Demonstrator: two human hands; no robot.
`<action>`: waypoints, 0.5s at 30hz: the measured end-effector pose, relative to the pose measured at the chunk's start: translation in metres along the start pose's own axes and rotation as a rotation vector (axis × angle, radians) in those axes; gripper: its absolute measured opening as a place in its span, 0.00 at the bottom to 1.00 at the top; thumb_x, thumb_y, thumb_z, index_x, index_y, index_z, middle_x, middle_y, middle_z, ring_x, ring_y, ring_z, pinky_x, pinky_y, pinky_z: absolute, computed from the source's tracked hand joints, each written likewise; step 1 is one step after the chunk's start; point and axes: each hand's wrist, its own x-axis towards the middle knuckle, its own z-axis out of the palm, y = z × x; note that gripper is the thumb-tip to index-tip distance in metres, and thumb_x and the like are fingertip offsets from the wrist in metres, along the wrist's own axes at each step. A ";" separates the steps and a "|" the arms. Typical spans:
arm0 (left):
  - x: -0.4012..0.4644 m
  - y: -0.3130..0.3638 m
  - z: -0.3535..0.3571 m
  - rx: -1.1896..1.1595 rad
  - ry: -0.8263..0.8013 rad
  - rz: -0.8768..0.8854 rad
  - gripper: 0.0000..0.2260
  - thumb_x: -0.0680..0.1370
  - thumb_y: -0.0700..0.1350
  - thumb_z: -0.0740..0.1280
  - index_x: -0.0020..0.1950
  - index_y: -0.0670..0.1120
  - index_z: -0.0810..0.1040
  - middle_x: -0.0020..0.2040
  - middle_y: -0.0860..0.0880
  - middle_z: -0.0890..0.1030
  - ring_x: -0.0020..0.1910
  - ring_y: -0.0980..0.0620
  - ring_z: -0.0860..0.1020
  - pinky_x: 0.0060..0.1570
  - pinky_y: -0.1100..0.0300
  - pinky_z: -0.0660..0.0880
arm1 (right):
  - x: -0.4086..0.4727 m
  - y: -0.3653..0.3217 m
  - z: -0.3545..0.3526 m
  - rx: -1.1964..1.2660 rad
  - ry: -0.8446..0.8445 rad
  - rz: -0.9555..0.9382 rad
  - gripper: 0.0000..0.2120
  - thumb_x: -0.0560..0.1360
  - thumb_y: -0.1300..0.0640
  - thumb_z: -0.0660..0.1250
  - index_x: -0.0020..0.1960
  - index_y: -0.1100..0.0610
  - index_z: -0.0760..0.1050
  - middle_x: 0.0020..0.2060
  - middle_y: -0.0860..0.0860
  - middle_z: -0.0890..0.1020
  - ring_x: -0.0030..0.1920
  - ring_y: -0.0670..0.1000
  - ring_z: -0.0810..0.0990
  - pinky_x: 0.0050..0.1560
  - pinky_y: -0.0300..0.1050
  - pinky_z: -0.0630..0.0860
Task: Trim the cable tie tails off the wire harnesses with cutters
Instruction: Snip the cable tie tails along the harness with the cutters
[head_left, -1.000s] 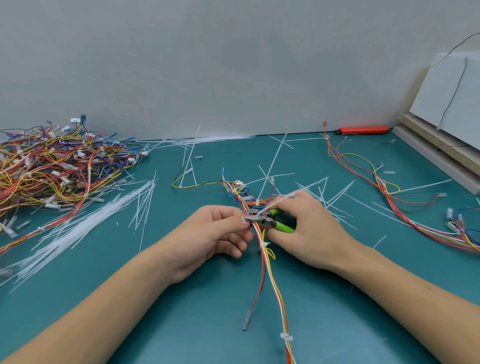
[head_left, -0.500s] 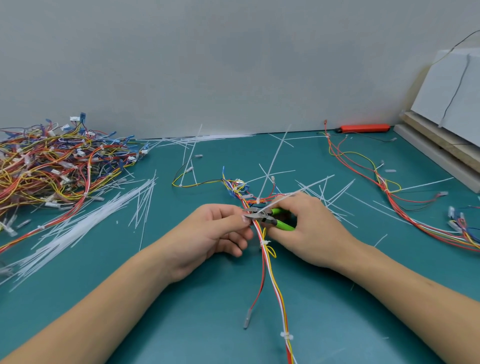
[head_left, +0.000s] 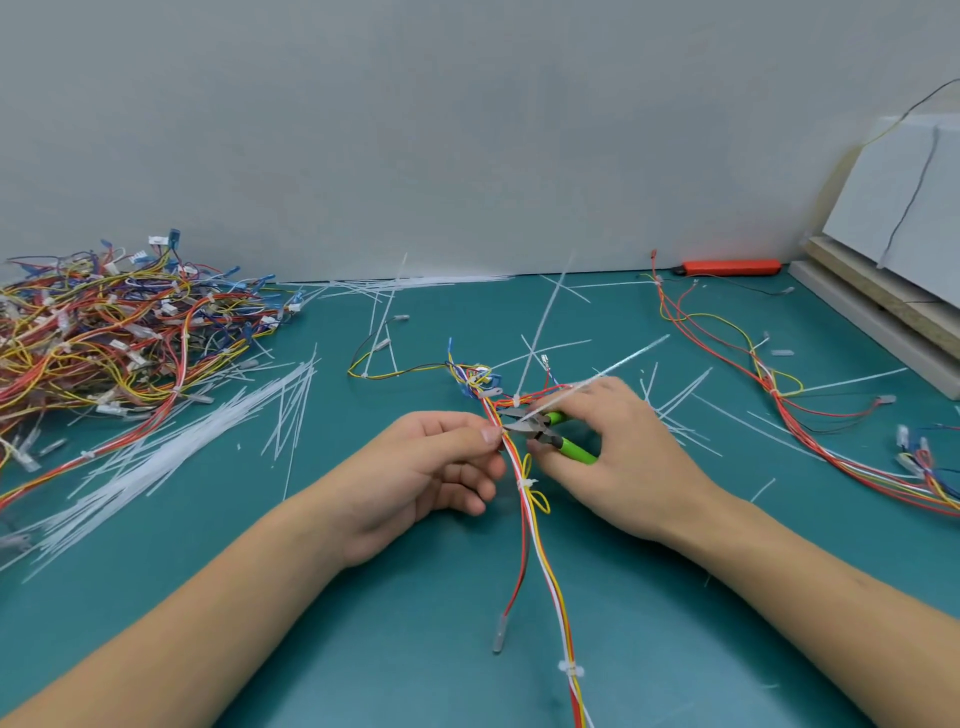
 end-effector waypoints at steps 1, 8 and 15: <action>0.000 0.000 0.000 -0.005 0.000 0.000 0.05 0.77 0.46 0.71 0.44 0.46 0.83 0.42 0.43 0.81 0.36 0.50 0.78 0.36 0.61 0.78 | 0.001 0.000 0.000 0.000 -0.023 -0.020 0.13 0.75 0.54 0.73 0.58 0.44 0.84 0.54 0.36 0.84 0.58 0.45 0.76 0.64 0.41 0.70; 0.002 -0.002 -0.002 -0.013 -0.003 0.000 0.04 0.77 0.44 0.70 0.46 0.45 0.83 0.42 0.43 0.81 0.36 0.51 0.79 0.36 0.61 0.79 | 0.001 0.000 0.001 -0.007 -0.064 0.013 0.14 0.74 0.56 0.73 0.58 0.45 0.84 0.51 0.39 0.84 0.56 0.47 0.78 0.63 0.45 0.71; 0.003 -0.002 -0.003 -0.025 -0.017 0.003 0.04 0.77 0.44 0.70 0.46 0.45 0.83 0.42 0.43 0.81 0.36 0.51 0.79 0.36 0.61 0.78 | -0.001 0.001 0.002 0.006 -0.045 0.028 0.10 0.73 0.54 0.73 0.54 0.46 0.85 0.46 0.41 0.84 0.52 0.46 0.76 0.56 0.41 0.72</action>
